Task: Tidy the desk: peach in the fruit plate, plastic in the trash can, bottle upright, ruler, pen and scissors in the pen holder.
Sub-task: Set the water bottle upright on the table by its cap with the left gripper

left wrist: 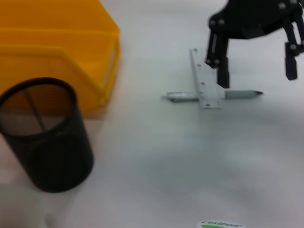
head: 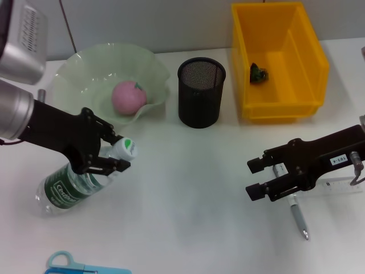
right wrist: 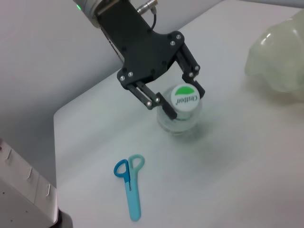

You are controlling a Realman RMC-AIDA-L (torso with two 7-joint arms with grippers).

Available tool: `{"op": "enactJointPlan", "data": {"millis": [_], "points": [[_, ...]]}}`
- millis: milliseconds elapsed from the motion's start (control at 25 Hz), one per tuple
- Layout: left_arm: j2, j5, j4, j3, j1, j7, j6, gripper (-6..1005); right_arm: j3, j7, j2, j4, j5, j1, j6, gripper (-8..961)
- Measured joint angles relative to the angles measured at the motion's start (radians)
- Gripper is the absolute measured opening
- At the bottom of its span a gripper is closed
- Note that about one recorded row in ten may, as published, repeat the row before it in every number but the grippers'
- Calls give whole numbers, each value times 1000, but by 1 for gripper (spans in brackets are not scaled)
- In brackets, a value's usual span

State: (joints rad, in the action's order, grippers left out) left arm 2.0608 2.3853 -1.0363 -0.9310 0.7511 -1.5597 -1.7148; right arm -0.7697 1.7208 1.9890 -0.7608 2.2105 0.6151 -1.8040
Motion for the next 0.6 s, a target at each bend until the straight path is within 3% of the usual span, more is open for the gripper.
{"op": "enactJointPlan", "data": {"millis": [360,600], "points": [[-3,-16,-2,98,-28,1,-2,442,3,-1,0,0,-6,3,0,800],[-25,-72,0,110,-50,-2,-5,437,3,-1,1,0,-12,3,1,800]]}}
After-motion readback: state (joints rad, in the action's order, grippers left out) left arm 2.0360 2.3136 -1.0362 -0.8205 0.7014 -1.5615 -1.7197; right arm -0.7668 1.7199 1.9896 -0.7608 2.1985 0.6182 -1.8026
